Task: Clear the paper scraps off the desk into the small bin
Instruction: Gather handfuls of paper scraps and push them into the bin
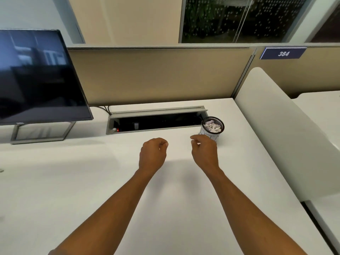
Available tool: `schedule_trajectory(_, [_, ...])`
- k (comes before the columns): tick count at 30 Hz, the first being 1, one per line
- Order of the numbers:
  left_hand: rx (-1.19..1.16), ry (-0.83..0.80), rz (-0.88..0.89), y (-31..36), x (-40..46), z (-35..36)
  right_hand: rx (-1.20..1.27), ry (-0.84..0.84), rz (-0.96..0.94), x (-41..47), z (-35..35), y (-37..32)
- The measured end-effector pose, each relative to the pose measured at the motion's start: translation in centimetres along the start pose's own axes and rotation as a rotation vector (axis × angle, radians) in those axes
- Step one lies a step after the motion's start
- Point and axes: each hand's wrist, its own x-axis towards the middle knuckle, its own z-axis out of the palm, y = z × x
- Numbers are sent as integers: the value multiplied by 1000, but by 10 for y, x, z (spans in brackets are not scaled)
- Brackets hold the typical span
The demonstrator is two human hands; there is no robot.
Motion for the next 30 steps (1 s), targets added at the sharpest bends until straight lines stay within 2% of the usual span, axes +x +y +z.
schedule_trajectory(9, [71,59,-107,-101,-80,-81,-11,-216,-87,-82,74,-55])
schedule_trajectory(18, [165,140,-126,-215,-138,-184,-92,-420,-186,-160,164,-129])
schedule_trajectory(30, [359,220,-131,-352,-181,-293,-188,-561,-232,-238,279,-197])
